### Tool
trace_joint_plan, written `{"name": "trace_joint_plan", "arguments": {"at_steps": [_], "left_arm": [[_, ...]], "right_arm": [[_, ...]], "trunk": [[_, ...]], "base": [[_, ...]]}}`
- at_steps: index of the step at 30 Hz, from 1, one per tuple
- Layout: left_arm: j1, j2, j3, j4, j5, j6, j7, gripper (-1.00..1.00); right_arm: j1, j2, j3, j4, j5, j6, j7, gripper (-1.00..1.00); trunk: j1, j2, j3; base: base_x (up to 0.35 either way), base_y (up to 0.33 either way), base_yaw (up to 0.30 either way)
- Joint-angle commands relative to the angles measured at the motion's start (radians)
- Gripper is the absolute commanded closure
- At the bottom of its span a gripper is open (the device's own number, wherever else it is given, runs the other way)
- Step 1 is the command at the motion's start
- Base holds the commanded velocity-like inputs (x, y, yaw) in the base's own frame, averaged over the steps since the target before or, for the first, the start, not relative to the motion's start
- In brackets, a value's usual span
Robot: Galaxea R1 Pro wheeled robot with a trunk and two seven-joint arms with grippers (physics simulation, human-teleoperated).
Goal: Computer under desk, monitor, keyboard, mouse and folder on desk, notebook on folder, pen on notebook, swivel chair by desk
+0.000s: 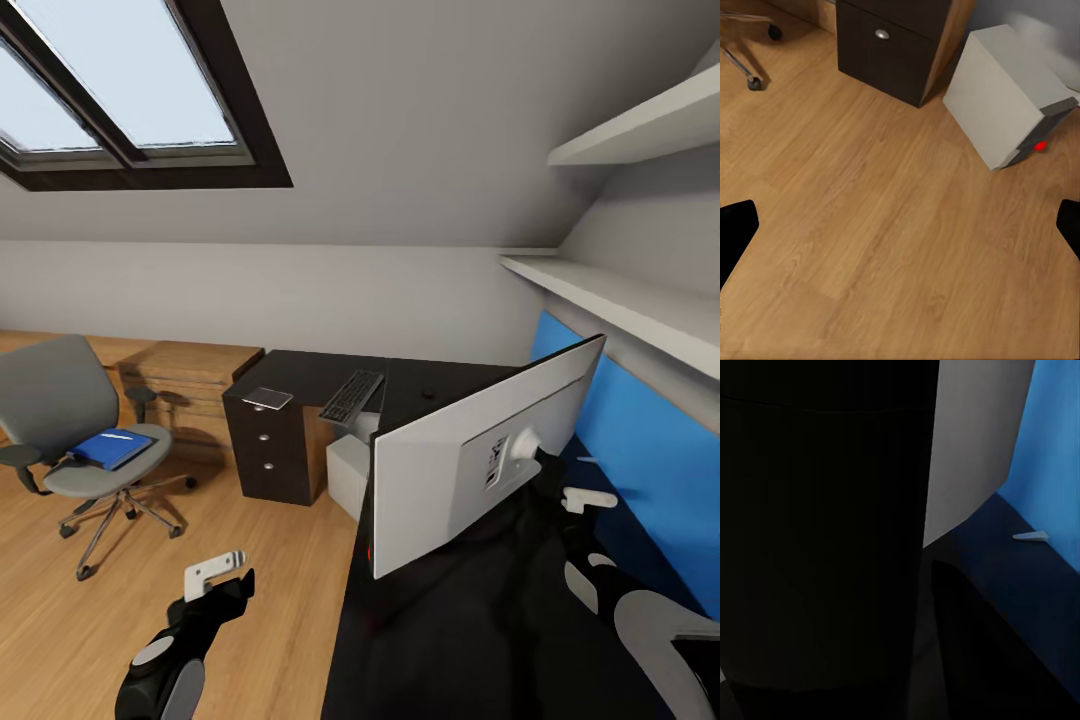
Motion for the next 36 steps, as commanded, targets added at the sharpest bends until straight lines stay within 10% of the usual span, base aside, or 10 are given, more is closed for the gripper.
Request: {"name": "trace_joint_plan", "arguments": {"at_steps": [1,24,25,36], "left_arm": [[-0.001,-0.001,0.009,-0.001,0.011,0.002,0.01,-1.0],[-0.001,0.0,0.029,-0.001,0.04,0.002,0.01,-1.0],[-0.001,0.0,0.029,-0.001,0.04,0.002,0.01,-1.0],[-0.001,0.0,0.031,-0.001,0.041,0.002,0.01,-1.0]], "right_arm": [[-0.001,0.0,0.037,0.001,-0.021,-0.003,0.001,1.0],[-0.001,-0.002,0.037,0.002,-0.021,-0.003,0.001,1.0],[-0.001,-0.002,0.037,0.002,-0.021,-0.003,0.001,-1.0],[-0.001,-0.002,0.037,0.002,-0.021,-0.003,0.002,-1.0]], "trunk": [[0.0,-0.001,-0.001],[0.0,-0.001,-0.001],[0.0,-0.001,-0.001],[0.0,-0.001,-0.001]], "base": [[0.0,-0.031,0.0],[0.02,-0.061,0.0],[0.0,0.0,0.0],[0.0,0.0,0.0]]}}
